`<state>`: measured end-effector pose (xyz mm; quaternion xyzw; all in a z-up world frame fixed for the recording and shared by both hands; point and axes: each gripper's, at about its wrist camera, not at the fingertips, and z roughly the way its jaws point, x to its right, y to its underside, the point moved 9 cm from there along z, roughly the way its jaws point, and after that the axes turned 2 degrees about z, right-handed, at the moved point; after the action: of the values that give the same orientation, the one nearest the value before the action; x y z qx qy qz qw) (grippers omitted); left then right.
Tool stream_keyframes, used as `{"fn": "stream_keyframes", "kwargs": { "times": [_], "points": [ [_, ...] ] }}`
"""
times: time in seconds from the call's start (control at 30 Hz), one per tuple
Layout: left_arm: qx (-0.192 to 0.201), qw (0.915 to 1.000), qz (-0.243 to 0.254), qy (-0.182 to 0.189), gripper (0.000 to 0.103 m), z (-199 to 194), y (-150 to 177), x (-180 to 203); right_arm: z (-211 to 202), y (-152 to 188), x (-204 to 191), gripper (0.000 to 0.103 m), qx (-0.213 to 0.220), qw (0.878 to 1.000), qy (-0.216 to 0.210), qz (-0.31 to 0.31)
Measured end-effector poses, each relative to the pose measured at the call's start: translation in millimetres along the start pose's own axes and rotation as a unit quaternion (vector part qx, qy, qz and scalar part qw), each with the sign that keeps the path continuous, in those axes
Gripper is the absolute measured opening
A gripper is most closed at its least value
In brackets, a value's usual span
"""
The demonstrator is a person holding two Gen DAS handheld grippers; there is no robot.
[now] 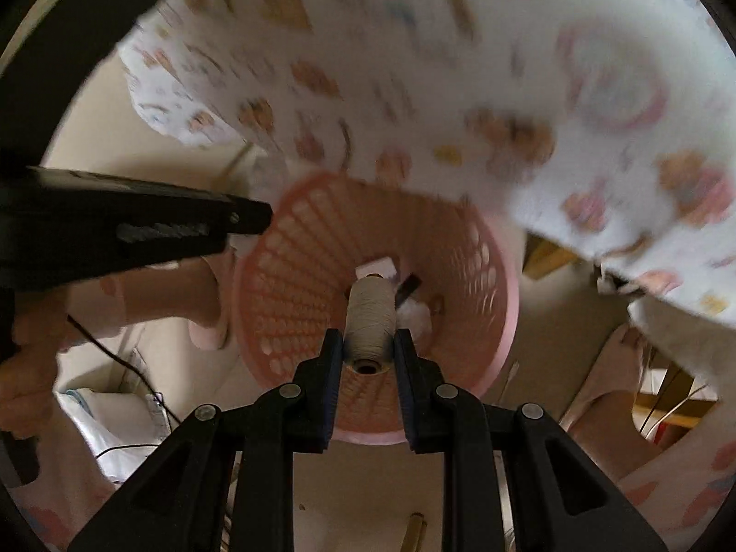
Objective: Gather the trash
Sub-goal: 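Carry the tissue and spool down over the pink basket, then open the right tool over the basket while the left tool opens too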
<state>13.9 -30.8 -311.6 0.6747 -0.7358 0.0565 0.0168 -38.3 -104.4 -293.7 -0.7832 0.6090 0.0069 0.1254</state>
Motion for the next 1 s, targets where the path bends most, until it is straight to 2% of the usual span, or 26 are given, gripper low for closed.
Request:
{"fn": "stream_keyframes", "kwargs": {
  "times": [0.07, 0.17, 0.3, 0.43, 0.5, 0.57, 0.63, 0.67, 0.73, 0.77, 0.8, 0.9, 0.97, 1.0],
  "points": [
    [-0.014, 0.9998, 0.009, -0.011, 0.011, 13, 6, 0, 18, 9, 5, 0.024, -0.021, 1.000, 0.014, 0.008],
    [-0.039, 0.9992, 0.001, -0.011, 0.011, 29, 15, -2, 36, 15, 8, 0.024, -0.047, 0.999, 0.011, 0.021],
    [-0.059, 0.9982, -0.009, -0.003, 0.011, 38, 22, -4, 37, 15, 13, 0.024, -0.050, 0.998, 0.020, 0.019],
    [-0.055, 0.9984, -0.015, 0.004, 0.013, 35, 22, -3, 42, 19, 13, 0.024, -0.058, 0.998, 0.019, 0.019],
    [-0.053, 0.9985, -0.012, 0.002, 0.018, 33, 21, -2, 49, 19, 11, 0.024, -0.059, 0.998, 0.020, 0.012],
    [-0.054, 0.9984, -0.015, -0.001, 0.038, 32, 22, -2, 54, 20, 12, 0.024, -0.060, 0.998, 0.025, 0.013],
    [-0.049, 0.9985, -0.025, -0.007, 0.041, 30, 21, -6, 60, 21, 16, 0.025, -0.068, 0.997, 0.025, 0.029],
    [-0.046, 0.9985, -0.029, -0.011, 0.041, 27, 20, -8, 63, 22, 17, 0.026, -0.071, 0.997, 0.026, 0.035],
    [-0.037, 0.9986, -0.034, -0.014, 0.042, 21, 17, -11, 67, 24, 22, 0.036, -0.078, 0.995, 0.040, 0.041],
    [-0.030, 0.9988, -0.036, -0.017, 0.045, 17, 15, -12, 66, 24, 27, 0.047, -0.076, 0.995, 0.053, 0.042],
    [-0.024, 0.9989, -0.034, -0.022, 0.047, 13, 13, -13, 64, 22, 28, 0.054, -0.071, 0.995, 0.054, 0.044],
    [-0.013, 0.9974, -0.013, -0.070, 0.051, 0, 9, -17, 55, 15, 25, 0.055, -0.057, 0.997, 0.044, 0.041],
    [-0.008, 0.9935, 0.004, -0.113, 0.061, -10, 8, -21, 48, 11, 25, 0.055, -0.047, 0.997, 0.048, 0.037],
    [-0.001, 0.9922, 0.008, -0.124, 0.062, -15, 7, -22, 43, 10, 25, 0.055, -0.043, 0.997, 0.050, 0.042]
  ]
}}
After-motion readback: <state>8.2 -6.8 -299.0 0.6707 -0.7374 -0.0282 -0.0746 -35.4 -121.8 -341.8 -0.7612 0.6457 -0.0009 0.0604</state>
